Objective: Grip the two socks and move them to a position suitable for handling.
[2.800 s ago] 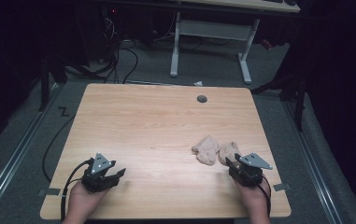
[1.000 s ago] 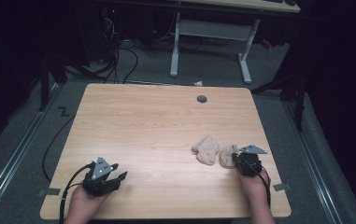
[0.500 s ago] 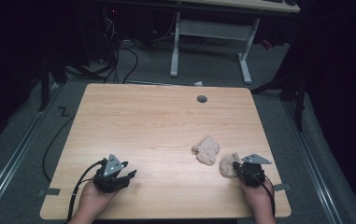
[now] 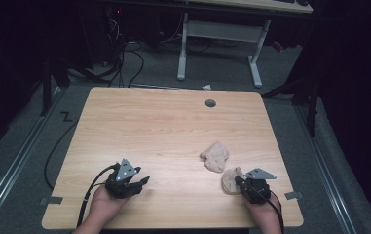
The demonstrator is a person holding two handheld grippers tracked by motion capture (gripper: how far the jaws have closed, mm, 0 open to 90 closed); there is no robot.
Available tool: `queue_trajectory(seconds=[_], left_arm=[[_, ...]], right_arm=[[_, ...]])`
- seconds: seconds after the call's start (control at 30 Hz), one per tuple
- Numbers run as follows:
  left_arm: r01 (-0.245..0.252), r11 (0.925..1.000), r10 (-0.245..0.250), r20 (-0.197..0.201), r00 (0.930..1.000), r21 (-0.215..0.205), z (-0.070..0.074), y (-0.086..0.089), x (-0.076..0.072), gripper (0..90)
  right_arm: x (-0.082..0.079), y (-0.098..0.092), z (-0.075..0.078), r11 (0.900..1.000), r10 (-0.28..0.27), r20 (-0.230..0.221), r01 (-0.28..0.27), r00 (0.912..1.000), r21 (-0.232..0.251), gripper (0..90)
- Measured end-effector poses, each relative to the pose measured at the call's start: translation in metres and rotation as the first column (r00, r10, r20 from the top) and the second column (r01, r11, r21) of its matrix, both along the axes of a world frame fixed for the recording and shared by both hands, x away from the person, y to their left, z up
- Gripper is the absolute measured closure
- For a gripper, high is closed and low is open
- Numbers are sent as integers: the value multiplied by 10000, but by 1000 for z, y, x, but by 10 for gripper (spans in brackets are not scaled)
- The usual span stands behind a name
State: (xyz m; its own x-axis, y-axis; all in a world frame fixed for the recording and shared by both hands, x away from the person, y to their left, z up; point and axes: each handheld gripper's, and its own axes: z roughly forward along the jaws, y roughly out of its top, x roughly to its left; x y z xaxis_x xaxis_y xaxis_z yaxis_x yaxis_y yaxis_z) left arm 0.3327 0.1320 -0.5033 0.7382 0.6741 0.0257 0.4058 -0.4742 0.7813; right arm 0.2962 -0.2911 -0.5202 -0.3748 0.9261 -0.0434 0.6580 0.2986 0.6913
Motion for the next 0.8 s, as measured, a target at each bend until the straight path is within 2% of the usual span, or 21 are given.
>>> queue_trajectory(seconds=[0.23,0.37,0.43,0.47,0.73,0.8], left_arm=[[26,10000,-26,-4,10000,79,-1,-2,0,511],[-1,10000,1,16,10000,79,-1,-1,0,510],[-16,10000,16,21,10000,70,-1,0,0,509],[-22,10000,21,21,10000,81,-1,0,-1,508],[-137,9999,137,11,9999,49,-1,6,-3,509],[-210,9998,210,14,9998,60,-1,9,-4,508]], right_arm=[[-1,21,1,9983,561,-18,-561,9984,-164,877],[0,41,0,9944,1048,-55,-1048,9945,-147,873],[0,44,1,9939,1087,-83,-1089,9940,-155,872],[1,52,0,9911,1317,-51,-1317,9913,-185,872],[4,76,0,9810,1931,-55,-1932,9812,-168,870],[6,88,-1,9745,2239,-26,-2240,9746,-133,870]])
